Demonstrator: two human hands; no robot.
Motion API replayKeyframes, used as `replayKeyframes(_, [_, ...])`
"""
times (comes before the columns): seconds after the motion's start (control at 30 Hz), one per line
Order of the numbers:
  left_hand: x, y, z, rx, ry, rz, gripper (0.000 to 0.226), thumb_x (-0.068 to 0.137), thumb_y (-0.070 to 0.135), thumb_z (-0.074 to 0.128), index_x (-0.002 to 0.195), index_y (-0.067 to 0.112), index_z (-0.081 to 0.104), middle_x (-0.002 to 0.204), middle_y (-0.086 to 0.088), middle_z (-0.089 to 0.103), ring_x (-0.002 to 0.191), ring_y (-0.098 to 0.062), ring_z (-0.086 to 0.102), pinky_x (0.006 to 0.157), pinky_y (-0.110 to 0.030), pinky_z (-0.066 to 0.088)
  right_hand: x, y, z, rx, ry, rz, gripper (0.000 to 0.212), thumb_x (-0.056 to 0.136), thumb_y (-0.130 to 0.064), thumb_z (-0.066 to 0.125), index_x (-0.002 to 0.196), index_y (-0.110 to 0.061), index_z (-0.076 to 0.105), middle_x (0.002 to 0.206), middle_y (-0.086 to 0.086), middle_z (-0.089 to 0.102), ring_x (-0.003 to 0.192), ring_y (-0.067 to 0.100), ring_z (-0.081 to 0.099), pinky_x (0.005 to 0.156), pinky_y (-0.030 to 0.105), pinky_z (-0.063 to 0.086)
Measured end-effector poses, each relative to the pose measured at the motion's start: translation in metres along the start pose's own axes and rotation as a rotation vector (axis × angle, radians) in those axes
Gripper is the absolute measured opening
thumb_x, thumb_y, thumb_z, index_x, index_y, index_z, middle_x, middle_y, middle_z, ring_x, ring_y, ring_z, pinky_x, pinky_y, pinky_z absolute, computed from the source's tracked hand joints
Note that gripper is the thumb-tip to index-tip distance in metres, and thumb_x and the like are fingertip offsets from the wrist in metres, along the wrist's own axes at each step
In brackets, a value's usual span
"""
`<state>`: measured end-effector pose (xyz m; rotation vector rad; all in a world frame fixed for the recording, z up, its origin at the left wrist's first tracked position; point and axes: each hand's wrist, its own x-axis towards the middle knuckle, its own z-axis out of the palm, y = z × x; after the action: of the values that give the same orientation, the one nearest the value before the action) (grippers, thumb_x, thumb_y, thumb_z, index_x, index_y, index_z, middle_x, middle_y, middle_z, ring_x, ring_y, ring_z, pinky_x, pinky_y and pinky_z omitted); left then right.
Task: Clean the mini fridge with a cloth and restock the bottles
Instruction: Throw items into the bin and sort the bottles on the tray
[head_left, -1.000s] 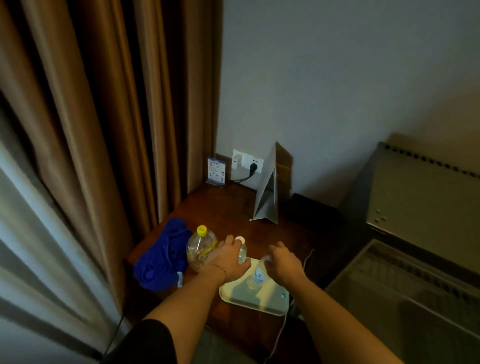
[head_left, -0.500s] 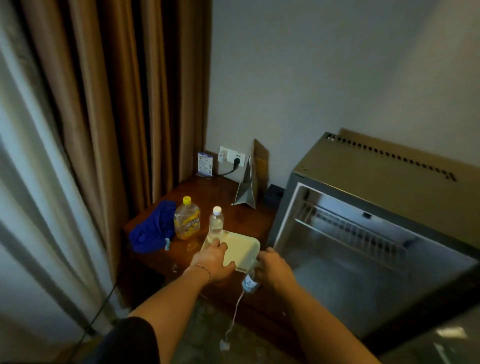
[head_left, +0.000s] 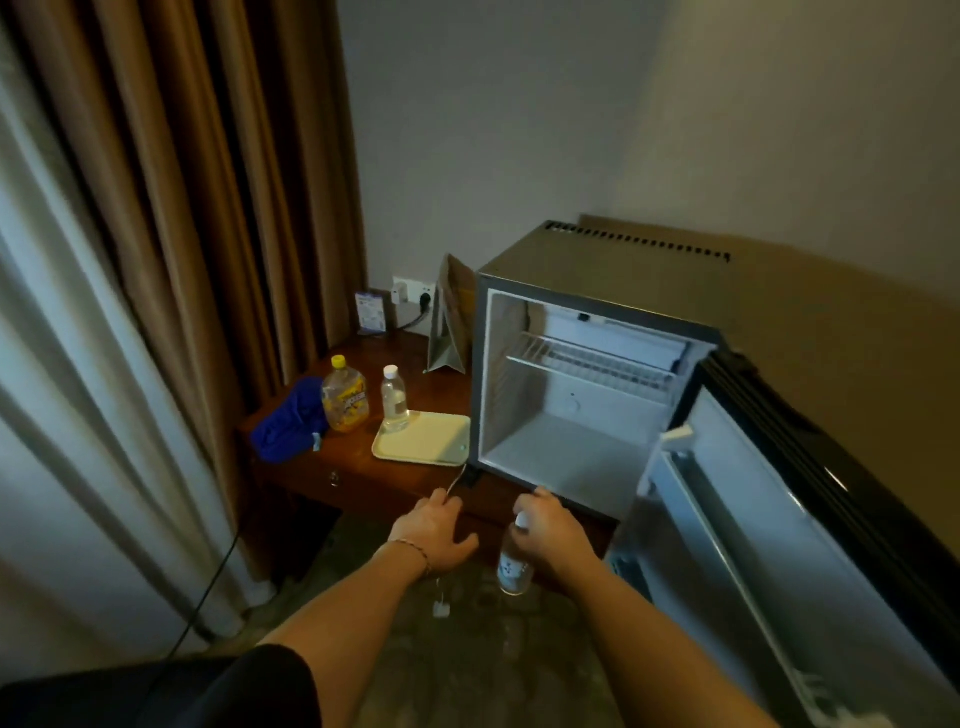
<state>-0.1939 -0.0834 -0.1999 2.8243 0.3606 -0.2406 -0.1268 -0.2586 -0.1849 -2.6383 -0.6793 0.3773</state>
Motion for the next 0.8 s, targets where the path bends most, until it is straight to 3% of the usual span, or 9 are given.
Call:
replayKeyframes(0.2, [-0.037,0.042,0.016,0.000,-0.001,0.147,0.057,0.090,0.057,0.053,0.137,0.026,0.044,0.139,0.000,0.042,0.123,-0.020,0.049,0.096,-0.038,0.051,-0.076,0.022,-0.004,-0.019,0.091,0.128,0.017,0.095,-0.031,0.058,0.105,-0.017,0.058,0.111,0.000,0.044,0.098,0.028,0.060,0.085,0.037,0.051])
replayKeyframes(0.33, [-0.072,0.066,0.036,0.009,-0.046,0.251,0.057,0.090,0.058,0.053,0.135,0.024,0.046,0.135,-0.001,0.044,0.120,-0.021,0.050,0.096,-0.039,0.051,-0.140,0.033,0.003,-0.018,0.139,0.200,0.018,0.097,-0.028,0.055,0.108,-0.014,0.058,0.109,0.002,0.046,0.090,0.023,0.056,0.077,0.031,0.045])
replayKeyframes(0.53, [-0.139,0.102,0.076,0.002,-0.121,0.409,0.059,0.091,0.057,0.051,0.140,0.024,0.043,0.136,-0.002,0.042,0.123,-0.023,0.049,0.098,-0.040,0.049,-0.242,0.049,0.027,0.013,0.169,0.367,0.025,0.097,-0.024,0.052,0.116,-0.010,0.059,0.121,0.008,0.050,0.105,0.030,0.060,0.090,0.039,0.052])
replayKeyframes(0.8, [-0.220,0.191,0.115,-0.027,-0.209,0.660,0.051,0.088,0.057,0.053,0.128,0.026,0.051,0.124,-0.001,0.050,0.113,-0.020,0.052,0.091,-0.037,0.051,-0.370,0.095,0.036,0.060,0.211,0.492,0.030,0.094,-0.032,0.057,0.119,-0.017,0.064,0.122,0.006,0.054,0.105,0.029,0.062,0.092,0.042,0.053])
